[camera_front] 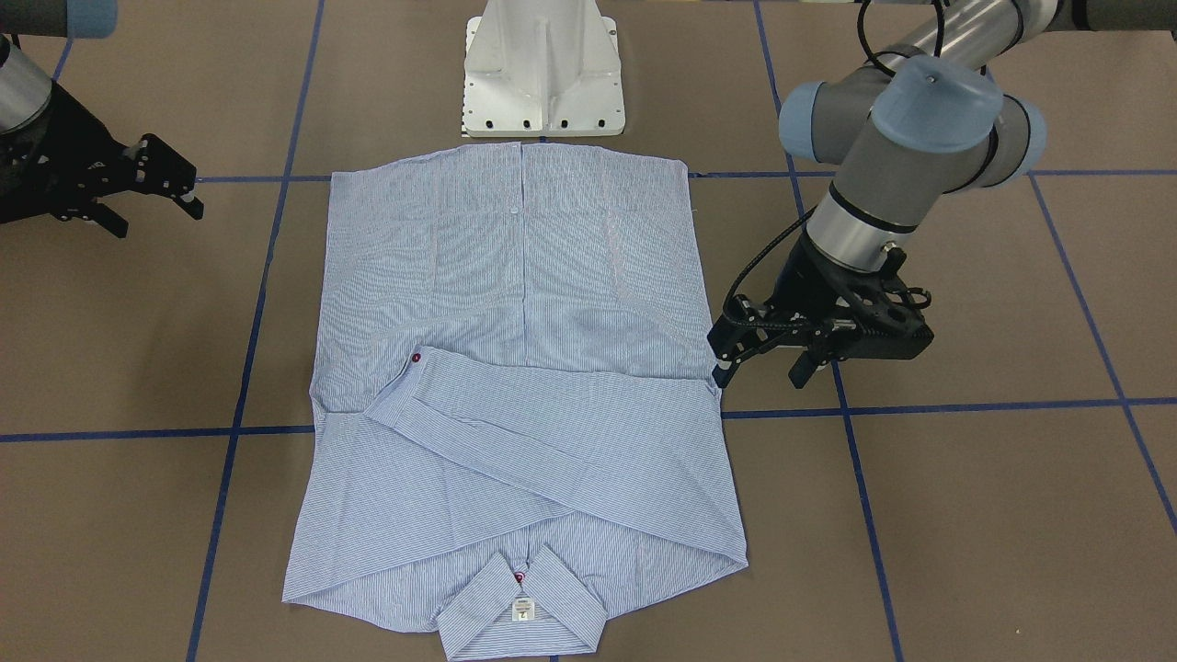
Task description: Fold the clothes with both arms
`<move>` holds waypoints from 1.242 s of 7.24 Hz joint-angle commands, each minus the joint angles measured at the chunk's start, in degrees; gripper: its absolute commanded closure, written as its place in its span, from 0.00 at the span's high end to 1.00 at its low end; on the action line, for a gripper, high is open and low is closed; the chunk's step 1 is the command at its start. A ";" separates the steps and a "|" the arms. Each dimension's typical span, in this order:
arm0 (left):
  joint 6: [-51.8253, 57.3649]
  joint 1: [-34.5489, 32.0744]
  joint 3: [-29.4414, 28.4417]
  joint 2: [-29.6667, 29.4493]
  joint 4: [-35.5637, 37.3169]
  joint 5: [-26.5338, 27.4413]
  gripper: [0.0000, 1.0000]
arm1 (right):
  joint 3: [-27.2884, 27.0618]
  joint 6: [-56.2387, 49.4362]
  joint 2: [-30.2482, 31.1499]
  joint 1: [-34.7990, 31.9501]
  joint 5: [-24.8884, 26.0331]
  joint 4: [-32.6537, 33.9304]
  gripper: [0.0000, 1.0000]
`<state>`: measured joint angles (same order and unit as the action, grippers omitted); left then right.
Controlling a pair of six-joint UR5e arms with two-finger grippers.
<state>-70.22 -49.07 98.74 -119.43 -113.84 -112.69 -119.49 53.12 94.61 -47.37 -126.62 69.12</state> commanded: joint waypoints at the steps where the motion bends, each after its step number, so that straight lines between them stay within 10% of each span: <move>1: -0.18 1.26 2.07 1.57 0.11 0.10 0.99 | 0.13 3.74 0.66 11.11 7.75 -1.71 1.00; 9: -0.09 2.22 1.98 1.83 0.02 0.45 0.99 | 3.65 12.43 -1.44 28.28 12.71 -1.18 0.95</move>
<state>-70.38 -46.88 100.76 -117.66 -113.82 -112.24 -116.16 63.66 93.77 -20.75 -113.97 67.94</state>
